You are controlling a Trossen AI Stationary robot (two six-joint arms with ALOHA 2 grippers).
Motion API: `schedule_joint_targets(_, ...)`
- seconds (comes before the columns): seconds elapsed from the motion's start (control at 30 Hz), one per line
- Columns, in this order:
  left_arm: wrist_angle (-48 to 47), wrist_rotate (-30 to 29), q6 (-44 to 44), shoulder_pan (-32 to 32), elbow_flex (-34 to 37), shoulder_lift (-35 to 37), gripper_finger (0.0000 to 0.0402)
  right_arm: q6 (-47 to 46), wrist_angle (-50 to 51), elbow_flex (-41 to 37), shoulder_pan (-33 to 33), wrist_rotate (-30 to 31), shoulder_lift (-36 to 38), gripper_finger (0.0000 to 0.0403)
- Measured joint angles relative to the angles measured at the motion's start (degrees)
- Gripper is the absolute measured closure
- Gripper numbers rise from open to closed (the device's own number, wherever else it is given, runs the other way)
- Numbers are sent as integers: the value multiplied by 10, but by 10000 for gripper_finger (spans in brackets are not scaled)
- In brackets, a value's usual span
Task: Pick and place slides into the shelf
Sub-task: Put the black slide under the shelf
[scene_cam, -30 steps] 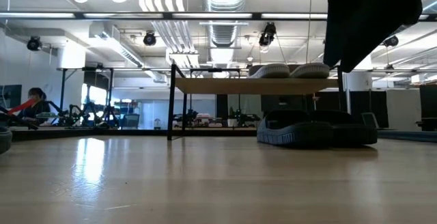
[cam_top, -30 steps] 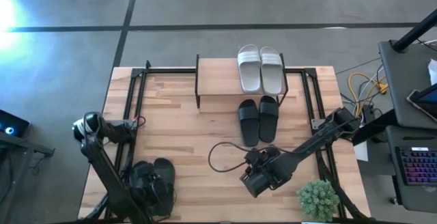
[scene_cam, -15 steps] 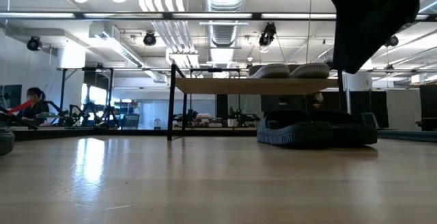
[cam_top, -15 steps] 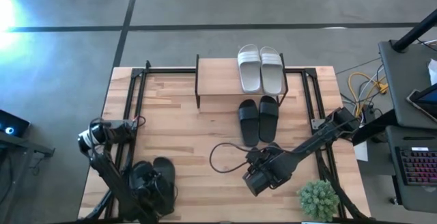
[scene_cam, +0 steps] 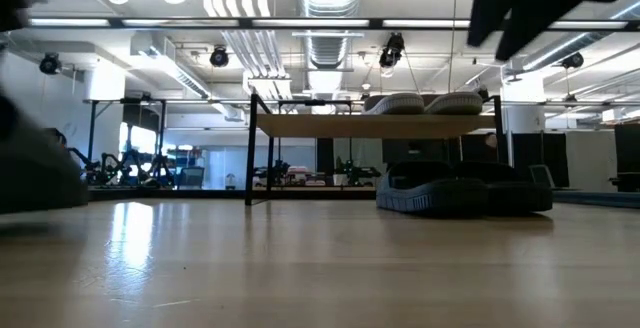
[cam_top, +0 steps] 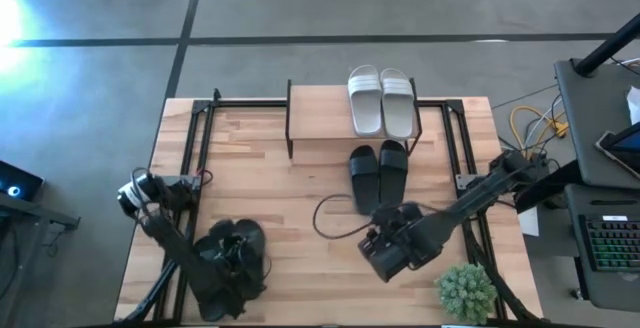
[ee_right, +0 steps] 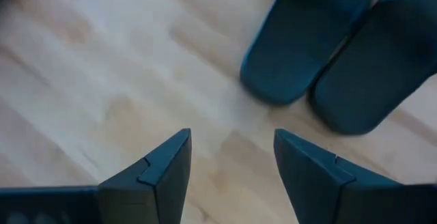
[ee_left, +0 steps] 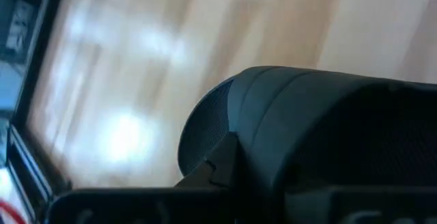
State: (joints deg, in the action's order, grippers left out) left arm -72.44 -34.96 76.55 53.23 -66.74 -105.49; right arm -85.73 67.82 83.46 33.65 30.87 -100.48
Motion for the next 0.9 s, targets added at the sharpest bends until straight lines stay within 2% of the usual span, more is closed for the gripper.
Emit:
schedule_joint_targets(0.13,56,-75,-88,-54,15,46,399,-41,34,0,0,62,50,202)
schedule_joint_targets(0.23,141,-135,-206,-120,28,73,400,-51,53,0,0,105,81,202)
schedule_joint_targets(0.4,402,-147,-508,-243,67,92,400,-54,75,0,-4,143,117,202)
schedule_joint_targets(0.5,547,-139,-647,-310,86,90,401,-54,85,0,-7,144,124,202)
schedule_joint_targets(0.57,602,-122,-700,-355,89,85,401,-54,86,0,-7,152,124,202)
schedule_joint_targets(0.73,670,-84,-770,-446,83,54,401,-58,86,0,-7,165,123,202)
schedule_joint_targets(0.9,710,-56,-812,-491,54,-1,401,-58,87,0,-7,170,117,202)
